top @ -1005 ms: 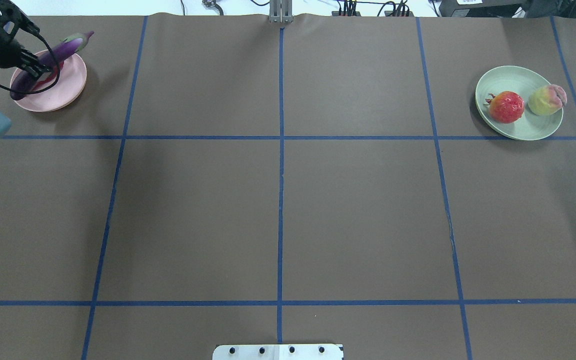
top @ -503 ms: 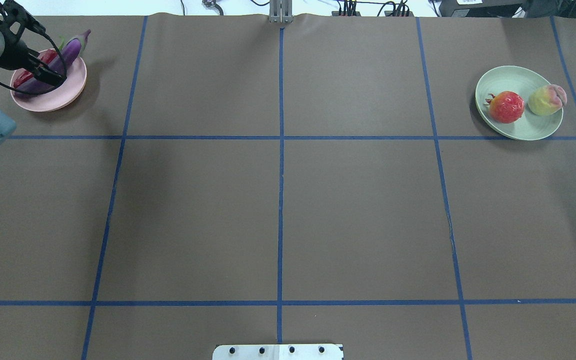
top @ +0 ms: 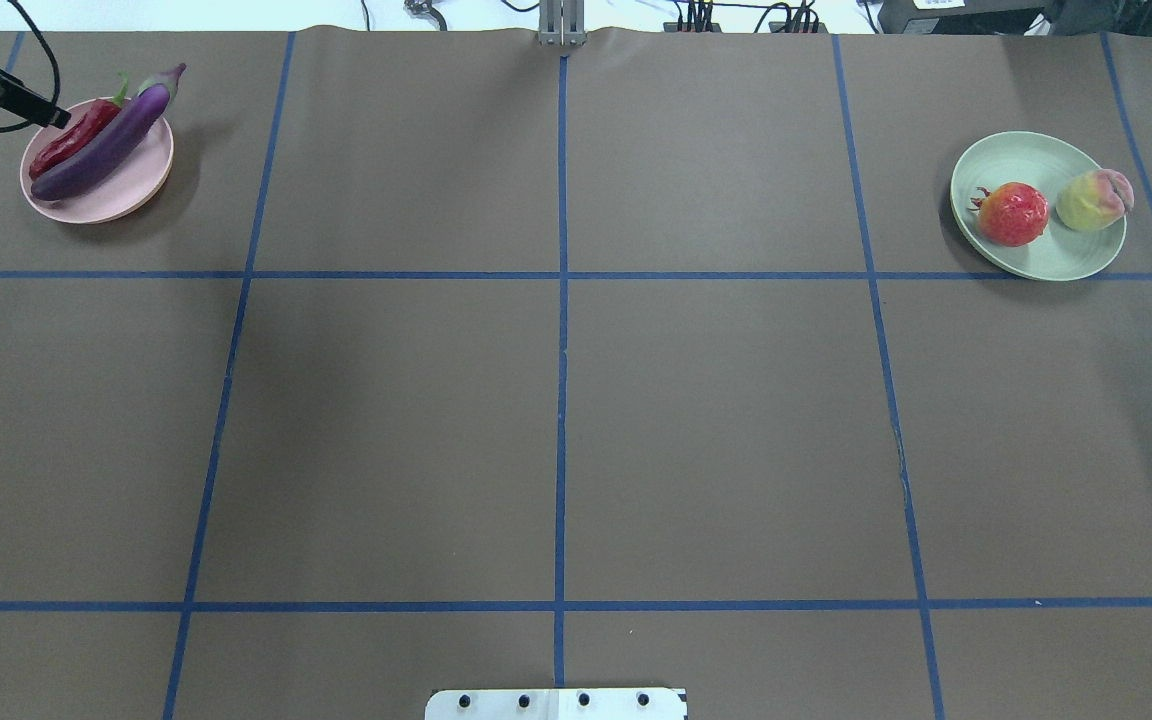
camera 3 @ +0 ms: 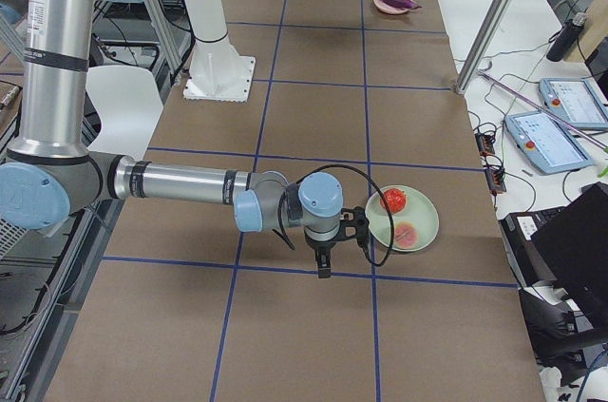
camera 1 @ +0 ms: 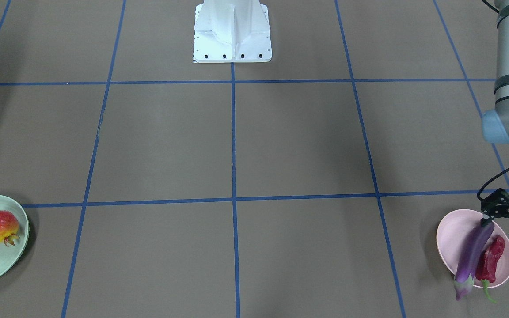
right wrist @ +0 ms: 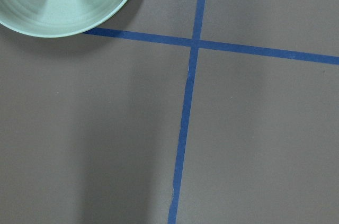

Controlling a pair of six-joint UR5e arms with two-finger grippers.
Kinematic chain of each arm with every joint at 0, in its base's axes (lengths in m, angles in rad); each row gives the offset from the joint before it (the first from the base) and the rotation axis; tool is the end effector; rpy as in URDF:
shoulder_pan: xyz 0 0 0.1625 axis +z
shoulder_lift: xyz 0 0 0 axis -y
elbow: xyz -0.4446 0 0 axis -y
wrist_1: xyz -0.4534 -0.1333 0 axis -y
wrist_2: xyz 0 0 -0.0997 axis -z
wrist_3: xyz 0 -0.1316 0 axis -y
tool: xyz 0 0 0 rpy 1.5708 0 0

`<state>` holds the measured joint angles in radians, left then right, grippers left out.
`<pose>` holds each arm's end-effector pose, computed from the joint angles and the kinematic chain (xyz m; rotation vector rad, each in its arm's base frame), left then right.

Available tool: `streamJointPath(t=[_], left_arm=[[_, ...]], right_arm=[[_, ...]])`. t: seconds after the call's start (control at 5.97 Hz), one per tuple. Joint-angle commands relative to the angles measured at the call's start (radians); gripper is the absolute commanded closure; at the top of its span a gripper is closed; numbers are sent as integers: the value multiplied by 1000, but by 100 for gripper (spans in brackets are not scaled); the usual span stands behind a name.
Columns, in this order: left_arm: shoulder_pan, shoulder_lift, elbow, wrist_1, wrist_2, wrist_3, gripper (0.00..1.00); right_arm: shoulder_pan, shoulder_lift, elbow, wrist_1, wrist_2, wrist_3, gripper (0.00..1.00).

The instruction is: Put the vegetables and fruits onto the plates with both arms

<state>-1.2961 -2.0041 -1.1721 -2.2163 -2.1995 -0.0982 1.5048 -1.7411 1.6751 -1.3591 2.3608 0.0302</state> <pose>0.1589 -0.7700 0.5704 0.5362 0.7185 0.3782 0.0075 -0.4907 0.7077 0.1000 -0.7945 -0.0914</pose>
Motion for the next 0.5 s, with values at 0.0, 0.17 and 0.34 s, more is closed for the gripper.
streamJointPath(t=[0.0, 0.17, 0.34], left_arm=[[-98, 174, -150, 115, 0, 54, 0], [-142, 206, -170, 183, 3, 52, 0], [-166, 237, -175, 214, 45, 76, 0]], right_arm=[[0, 0, 0, 0, 0, 0, 0], [0, 2, 2, 0, 0, -1, 0], [0, 2, 5, 0, 0, 0, 0]])
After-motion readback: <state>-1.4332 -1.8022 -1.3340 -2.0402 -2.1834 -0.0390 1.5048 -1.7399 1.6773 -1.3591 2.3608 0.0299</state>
